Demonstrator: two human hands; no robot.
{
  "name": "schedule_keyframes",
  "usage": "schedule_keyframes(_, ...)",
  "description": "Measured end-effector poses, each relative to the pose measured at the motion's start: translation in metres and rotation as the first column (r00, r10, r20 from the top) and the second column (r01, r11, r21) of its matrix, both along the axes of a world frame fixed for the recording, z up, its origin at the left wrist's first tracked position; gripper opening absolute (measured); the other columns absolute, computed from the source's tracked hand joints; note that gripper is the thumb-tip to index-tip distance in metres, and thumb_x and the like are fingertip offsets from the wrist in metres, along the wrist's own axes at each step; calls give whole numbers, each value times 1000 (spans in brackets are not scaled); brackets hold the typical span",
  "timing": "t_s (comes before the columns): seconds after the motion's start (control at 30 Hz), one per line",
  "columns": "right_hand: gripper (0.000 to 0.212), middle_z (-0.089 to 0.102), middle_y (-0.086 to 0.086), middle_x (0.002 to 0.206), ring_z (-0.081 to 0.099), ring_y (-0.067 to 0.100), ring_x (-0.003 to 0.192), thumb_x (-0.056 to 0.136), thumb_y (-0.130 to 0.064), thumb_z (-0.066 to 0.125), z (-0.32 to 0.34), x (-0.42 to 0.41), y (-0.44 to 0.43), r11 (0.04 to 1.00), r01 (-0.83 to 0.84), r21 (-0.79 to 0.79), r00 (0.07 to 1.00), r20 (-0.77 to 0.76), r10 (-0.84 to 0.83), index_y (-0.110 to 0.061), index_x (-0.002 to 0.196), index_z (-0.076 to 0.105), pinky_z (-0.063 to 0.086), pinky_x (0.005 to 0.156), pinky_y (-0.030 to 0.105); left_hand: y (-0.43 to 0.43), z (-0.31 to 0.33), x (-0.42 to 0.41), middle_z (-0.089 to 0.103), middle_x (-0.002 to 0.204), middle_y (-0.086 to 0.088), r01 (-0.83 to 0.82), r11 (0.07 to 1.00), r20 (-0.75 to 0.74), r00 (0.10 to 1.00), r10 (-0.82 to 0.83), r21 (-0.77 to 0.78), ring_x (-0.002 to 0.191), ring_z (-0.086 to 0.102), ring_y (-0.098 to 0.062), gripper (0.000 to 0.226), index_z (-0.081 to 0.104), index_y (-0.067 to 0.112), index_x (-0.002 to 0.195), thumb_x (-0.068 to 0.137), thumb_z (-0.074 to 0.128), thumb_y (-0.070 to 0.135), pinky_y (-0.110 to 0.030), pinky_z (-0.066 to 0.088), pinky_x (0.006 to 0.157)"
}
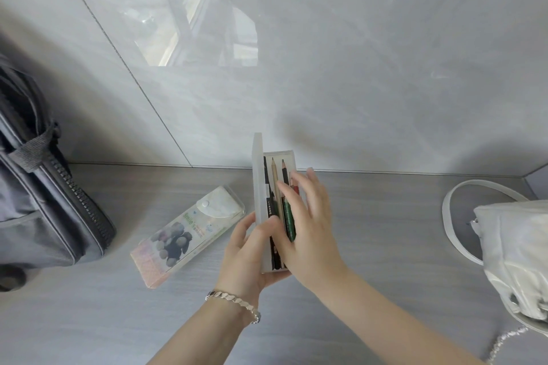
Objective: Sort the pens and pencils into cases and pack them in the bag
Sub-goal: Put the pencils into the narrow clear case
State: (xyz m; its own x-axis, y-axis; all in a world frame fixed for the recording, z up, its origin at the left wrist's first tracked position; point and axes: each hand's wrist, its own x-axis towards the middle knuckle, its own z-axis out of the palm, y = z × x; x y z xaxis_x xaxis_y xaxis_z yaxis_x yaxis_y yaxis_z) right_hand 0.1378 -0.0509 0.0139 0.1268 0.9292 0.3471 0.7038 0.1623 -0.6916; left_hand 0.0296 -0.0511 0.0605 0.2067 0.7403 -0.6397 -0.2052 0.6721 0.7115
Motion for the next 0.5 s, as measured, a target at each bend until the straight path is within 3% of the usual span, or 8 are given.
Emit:
schedule_keyframes(0.07,47,21,5,151,8,24,143,89,-38,41,-4,2,-3,995,-7,-104,995,96,17,-26,134,34,20,113,48,1,-2,-2,65,119,-7,-9,1000,-2,1000,9,2,109,62,-25,74,51,22,129,58,68,36,-45,58,66)
schedule_keyframes(0.2,50,3,7,156,0,22,142,91,-42,26,-17,-1,-12,968,-4,-250,974,219,61,-31,140,26,13,112,43,2,-4,0,69,110,-5,-6,1000,8,1000,6,28,103,65,-22,60,56,24,123,63,61,30,-40,58,63)
schedule_keyframes(0.33,57,-5,3,156,-8,20,142,94,-50,2,-20,-8,-16,959,-29,-282,934,334,127,-27,143,19,13,113,48,4,-7,-2,71,107,0,-19,1000,-8,1000,19,21,97,66,-17,58,58,27,120,62,62,30,-42,59,70)
schedule_keyframes(0.43,63,-9,-4,155,-14,9,142,89,-58,2,-13,-6,-13,946,-211,-248,966,95,241,-29,143,16,4,119,35,9,-10,-12,71,106,-1,-35,999,-51,998,37,36,92,68,-18,49,59,26,118,70,65,29,-42,58,67)
schedule_keyframes(0.5,51,9,-7,151,-1,-2,140,92,-54,17,-14,2,-6,966,-188,-175,981,-79,177,-30,136,27,6,116,18,16,-12,-23,70,103,-4,-69,996,-98,992,74,56,85,69,-20,39,60,23,117,78,64,24,-47,58,70)
